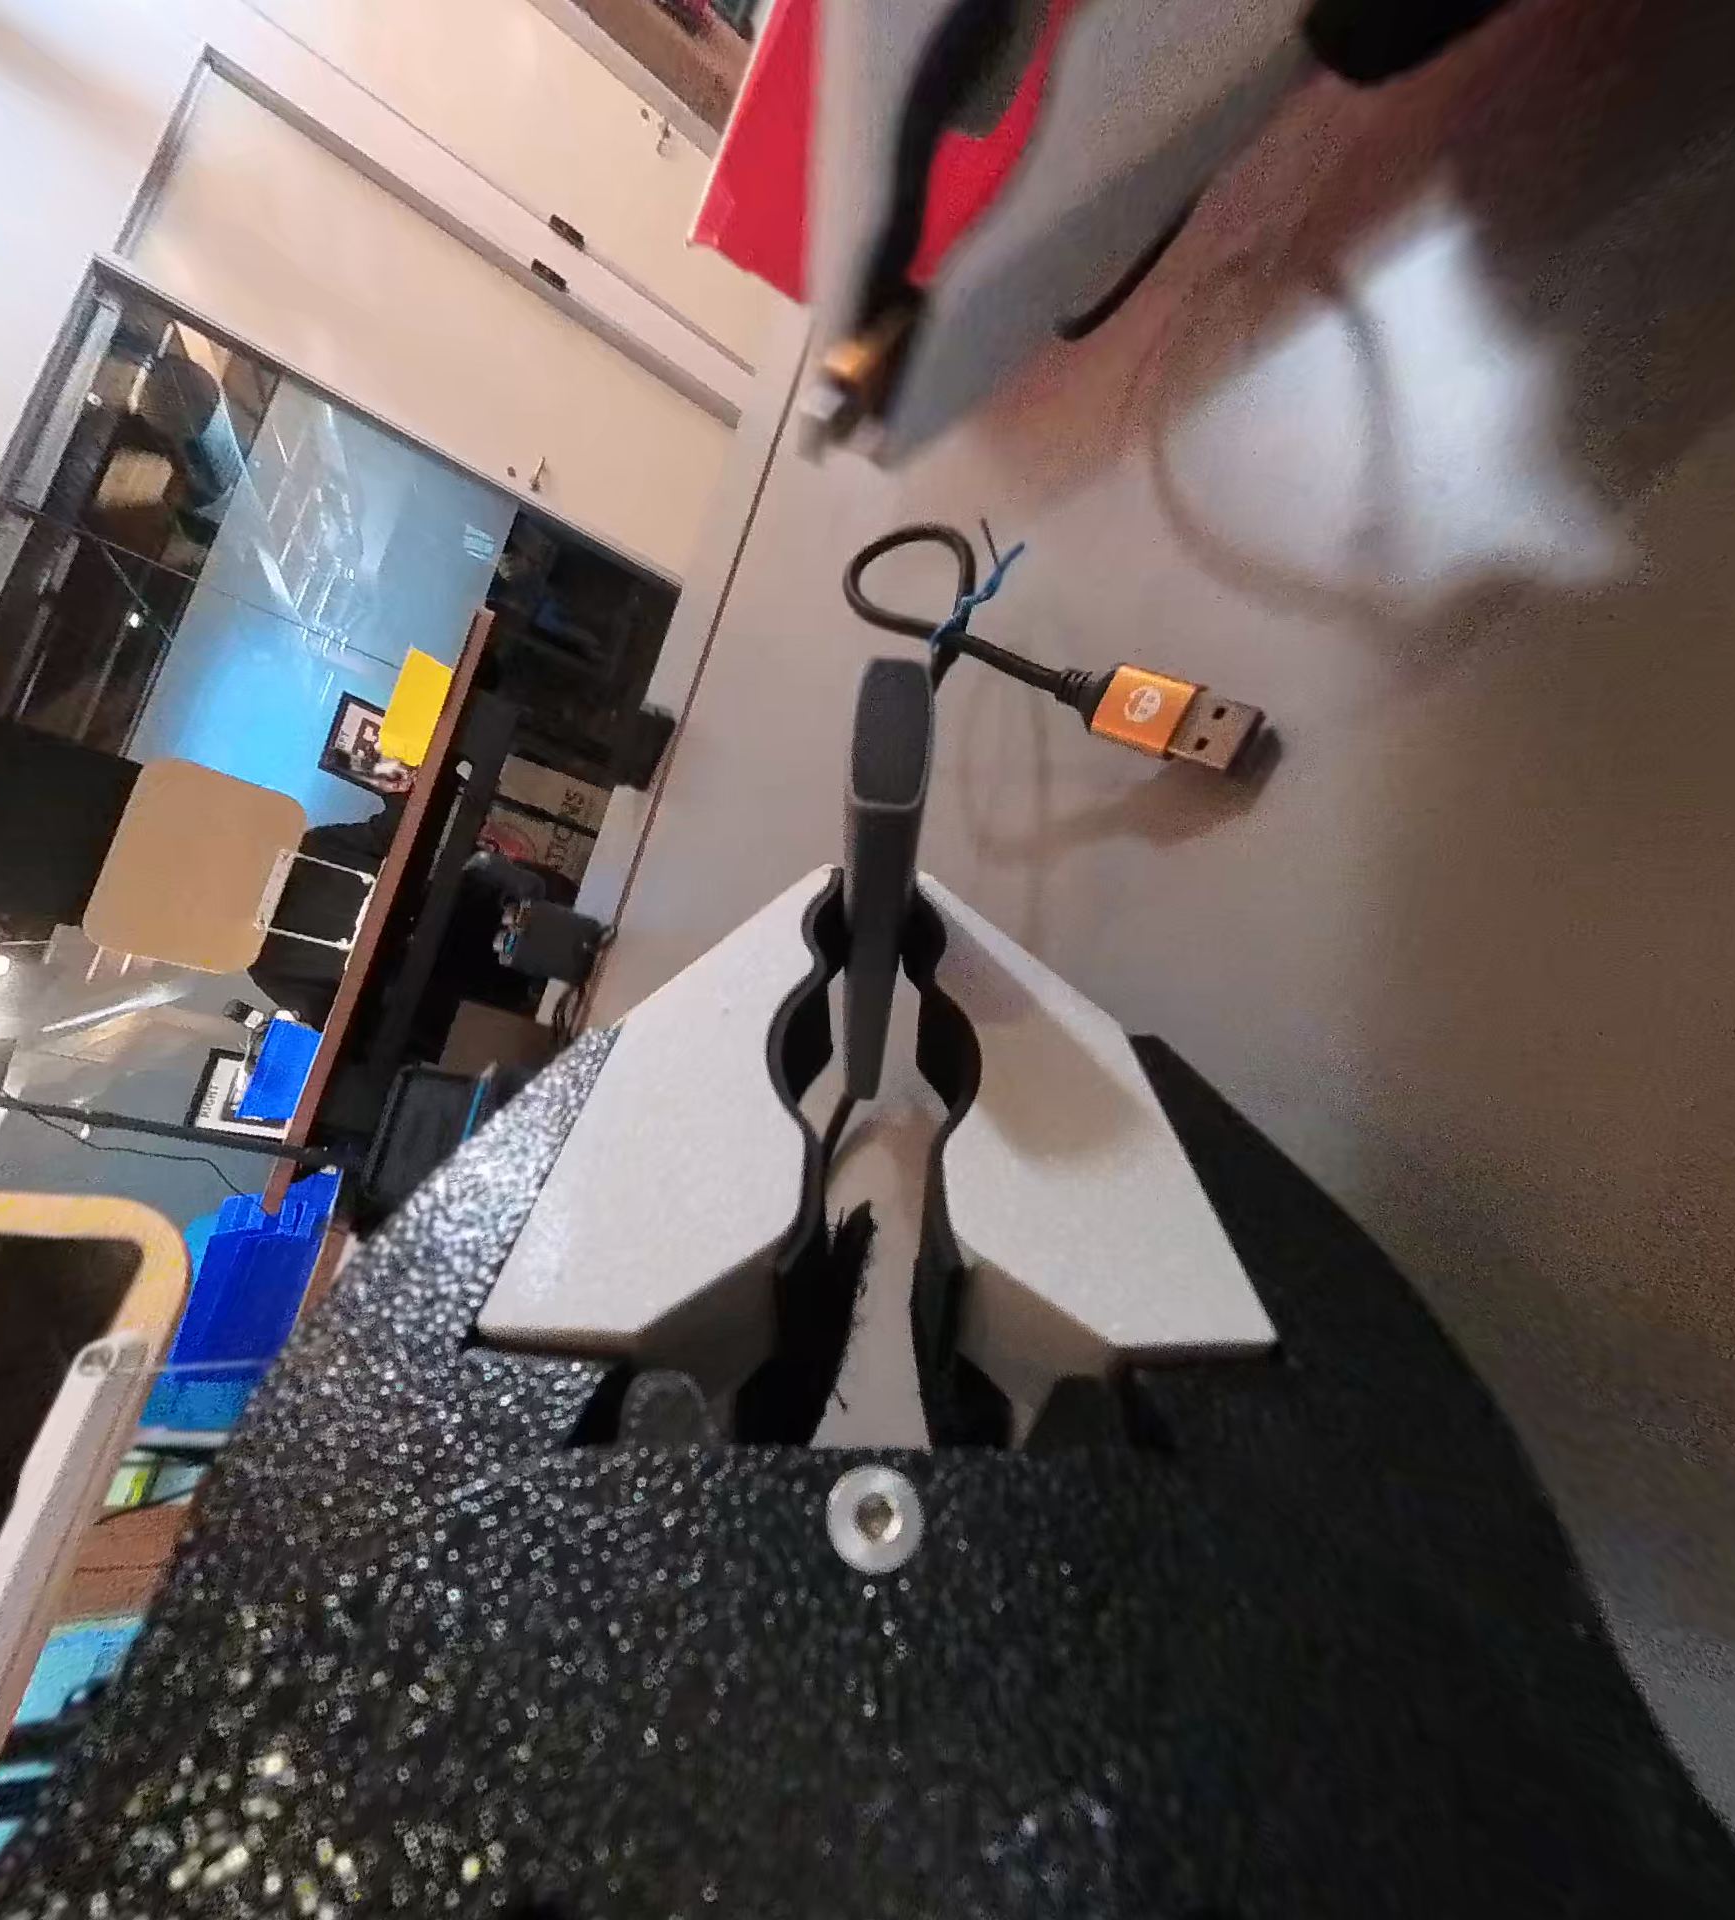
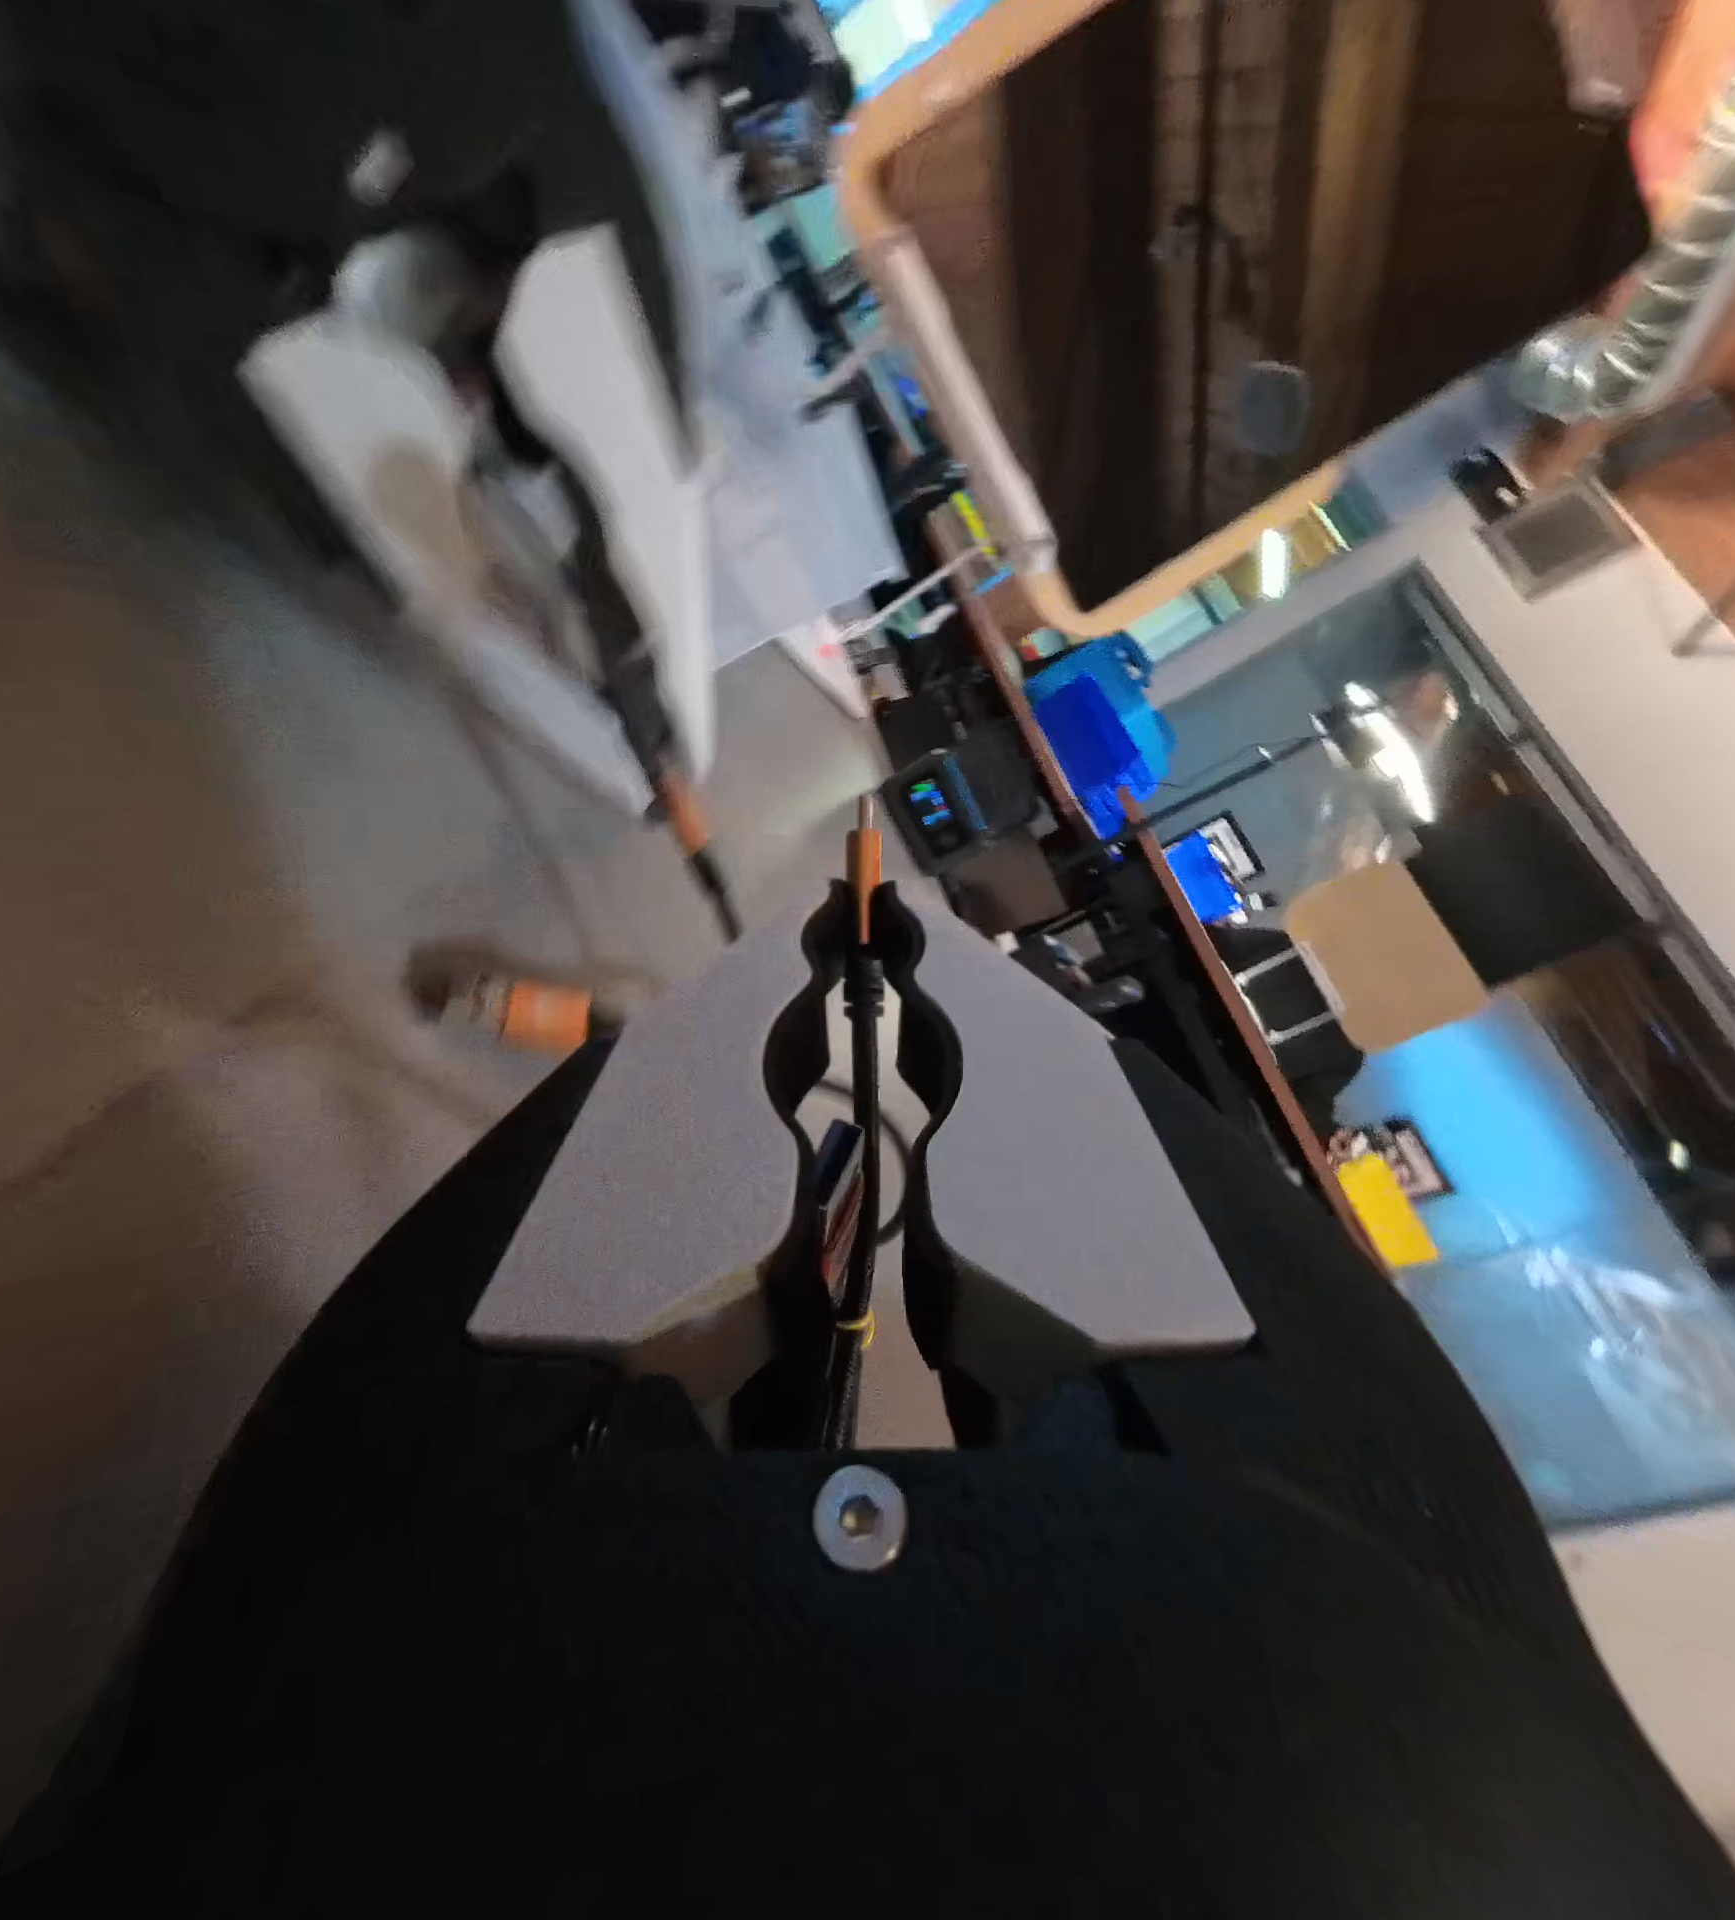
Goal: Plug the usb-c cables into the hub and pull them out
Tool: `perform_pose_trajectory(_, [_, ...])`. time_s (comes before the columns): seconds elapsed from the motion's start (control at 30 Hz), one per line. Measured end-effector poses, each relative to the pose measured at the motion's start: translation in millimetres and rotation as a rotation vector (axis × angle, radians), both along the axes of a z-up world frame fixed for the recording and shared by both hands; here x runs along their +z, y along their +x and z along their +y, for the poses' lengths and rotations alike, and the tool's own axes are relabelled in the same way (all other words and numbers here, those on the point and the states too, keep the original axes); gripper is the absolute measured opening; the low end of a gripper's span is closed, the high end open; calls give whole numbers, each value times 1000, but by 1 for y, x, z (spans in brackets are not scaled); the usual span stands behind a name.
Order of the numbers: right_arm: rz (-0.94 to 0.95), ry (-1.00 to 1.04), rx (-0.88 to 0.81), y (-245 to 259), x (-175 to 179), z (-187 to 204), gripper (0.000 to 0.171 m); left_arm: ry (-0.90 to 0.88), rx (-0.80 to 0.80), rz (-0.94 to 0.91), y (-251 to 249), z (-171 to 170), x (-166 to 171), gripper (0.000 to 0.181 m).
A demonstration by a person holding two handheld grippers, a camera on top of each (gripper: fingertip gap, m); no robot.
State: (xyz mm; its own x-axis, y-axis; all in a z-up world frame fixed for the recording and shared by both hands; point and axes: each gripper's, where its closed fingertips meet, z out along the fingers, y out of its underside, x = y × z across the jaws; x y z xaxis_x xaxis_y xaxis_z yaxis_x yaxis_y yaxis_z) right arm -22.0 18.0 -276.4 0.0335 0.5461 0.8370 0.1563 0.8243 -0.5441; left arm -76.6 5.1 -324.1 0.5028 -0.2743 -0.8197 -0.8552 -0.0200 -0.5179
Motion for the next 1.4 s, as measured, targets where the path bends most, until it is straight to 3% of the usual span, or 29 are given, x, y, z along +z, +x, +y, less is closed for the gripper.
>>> perform_pose_trajectory(0.1, [152,-153,-51,13,66,3,4,13,-35,37,16,14,0,8])
perform_pose_trajectory(0.23, [331,-240,-100,68,168,23,4,42,-72,170,33,39,4,8])
perform_pose_trajectory(0.3, [349,-301,-129,99,197,42,3,52,-96,182,42,50,6,8])
perform_pose_trajectory(0.37, [324,-340,-199,126,205,71,4,61,-126,180,49,59,5,8])
perform_pose_trajectory(0.5, [167,-496,-354,164,161,138,4,36,-145,180,46,65,-4,7])
perform_pose_trajectory(0.63, [68,-619,-453,185,107,174,4,49,-159,130,45,60,2,8])
perform_pose_trajectory(0.77, [-90,-669,-560,200,59,187,5,29,-173,106,43,60,-1,8])
perform_pose_trajectory(0.9, [-379,-724,-686,222,13,181,16,11,-193,88,45,58,-2,8])
perform_pose_trajectory(1.0, [-450,-643,-856,244,19,185,41,-8,-209,76,47,58,-5,8])
perform_pose_trajectory(1.13, [-355,-351,-1021,247,78,179,46,-22,-216,55,47,58,-5,8])
perform_pose_trajectory(1.2, [-295,-248,-879,204,98,152,46,-29,-220,44,47,57,-6,8])
perform_pose_trajectory(1.27, [-279,-254,-582,137,90,104,46,-38,-228,20,47,55,-5,9])
perform_pose_trajectory(1.33, [-328,-247,-374,84,61,66,48,-55,-240,-18,47,52,-6,9])
perform_pose_trajectory(1.4, [-389,-181,-264,47,21,53,49,-73,-253,-52,48,51,-7,10])
